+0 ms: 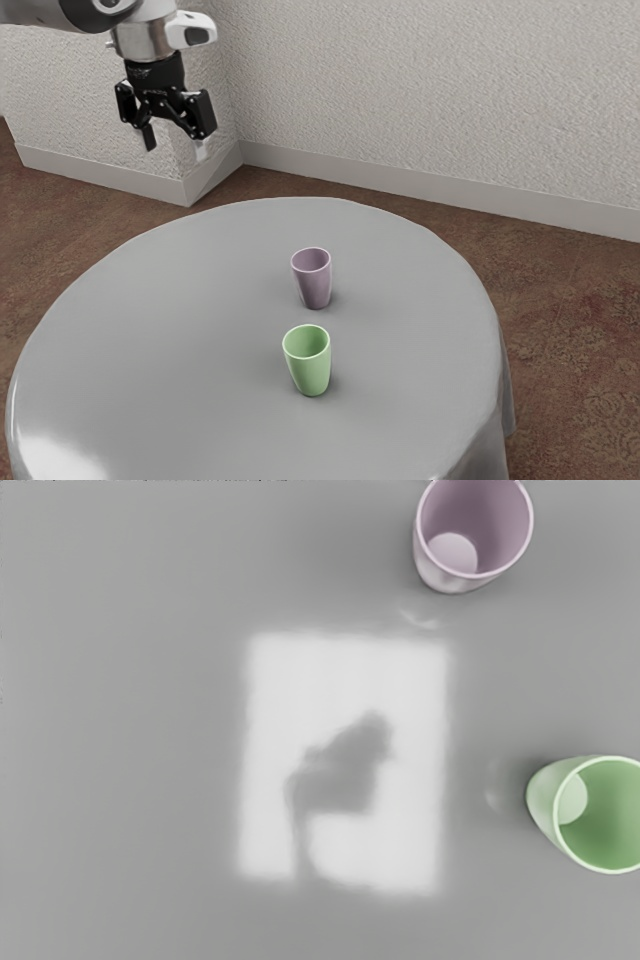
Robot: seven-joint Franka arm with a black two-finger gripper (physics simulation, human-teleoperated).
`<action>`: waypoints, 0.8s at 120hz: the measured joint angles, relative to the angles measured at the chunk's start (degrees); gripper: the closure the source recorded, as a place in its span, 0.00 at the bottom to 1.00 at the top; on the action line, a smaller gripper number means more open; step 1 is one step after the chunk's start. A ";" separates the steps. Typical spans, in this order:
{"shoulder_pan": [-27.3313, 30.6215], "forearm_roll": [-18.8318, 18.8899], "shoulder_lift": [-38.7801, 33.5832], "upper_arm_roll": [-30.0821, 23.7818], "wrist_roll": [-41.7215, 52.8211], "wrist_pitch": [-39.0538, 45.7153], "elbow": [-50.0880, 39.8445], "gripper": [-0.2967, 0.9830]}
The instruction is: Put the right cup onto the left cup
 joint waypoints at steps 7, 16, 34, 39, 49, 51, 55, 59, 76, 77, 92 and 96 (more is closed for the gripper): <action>0.28 -0.01 0.00 0.00 0.23 0.18 0.00 0.23; 0.58 -0.04 0.00 0.00 0.52 0.34 0.00 0.23; 0.97 0.00 0.32 -0.06 1.00 0.52 0.00 0.23; 0.96 0.03 0.51 -0.06 1.13 0.56 0.00 0.23; 0.76 0.07 0.97 -0.09 1.36 0.63 0.00 0.23; 0.70 0.07 1.10 -0.11 1.40 0.66 0.00 0.23; 0.50 0.06 1.41 -0.14 1.50 0.71 0.00 0.23; 0.23 0.06 1.73 -0.15 1.62 0.78 -0.04 0.23; -1.09 0.03 2.68 -0.45 2.13 1.50 -1.67 0.23; -1.17 0.02 2.70 -0.46 2.16 1.64 -1.96 0.23; -1.63 -0.09 3.28 -0.53 2.54 3.70 -4.99 0.23; -1.53 -0.18 3.47 -0.53 2.65 4.28 -5.69 0.23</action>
